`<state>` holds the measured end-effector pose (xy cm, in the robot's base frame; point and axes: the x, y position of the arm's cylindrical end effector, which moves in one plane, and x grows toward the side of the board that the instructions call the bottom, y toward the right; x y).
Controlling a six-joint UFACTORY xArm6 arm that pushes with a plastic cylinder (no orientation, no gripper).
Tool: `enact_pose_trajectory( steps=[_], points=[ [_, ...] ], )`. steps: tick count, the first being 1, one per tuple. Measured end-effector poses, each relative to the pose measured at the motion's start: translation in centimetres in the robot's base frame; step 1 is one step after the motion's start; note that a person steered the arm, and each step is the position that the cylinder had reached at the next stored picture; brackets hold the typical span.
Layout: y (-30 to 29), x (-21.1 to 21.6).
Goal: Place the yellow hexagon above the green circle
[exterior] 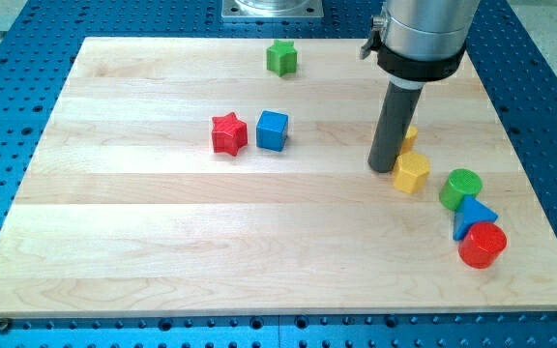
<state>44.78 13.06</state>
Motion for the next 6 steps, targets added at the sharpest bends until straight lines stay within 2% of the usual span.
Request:
enact_pose_trajectory(
  steps=[2,4,6],
  points=[
    [-1.4,2.3],
    [2.0,2.3],
    [2.5,2.1]
  ],
)
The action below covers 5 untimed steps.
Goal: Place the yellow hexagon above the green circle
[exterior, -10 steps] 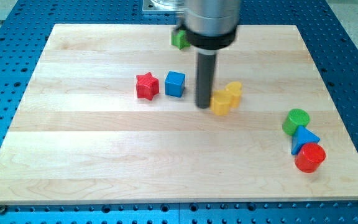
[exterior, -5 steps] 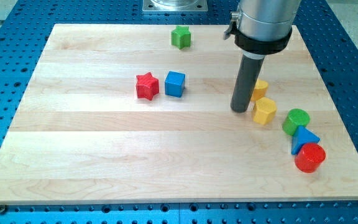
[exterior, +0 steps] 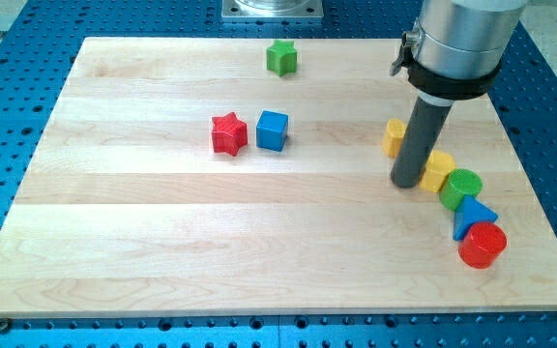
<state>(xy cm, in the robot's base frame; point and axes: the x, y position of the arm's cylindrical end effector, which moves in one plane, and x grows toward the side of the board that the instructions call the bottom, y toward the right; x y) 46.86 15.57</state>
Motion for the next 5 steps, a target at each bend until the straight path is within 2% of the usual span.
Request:
enact_pose_trajectory(
  steps=[3,4,5],
  points=[
    [2.5,-1.5],
    [1.7,-1.3],
    [-3.0,-1.4]
  ],
)
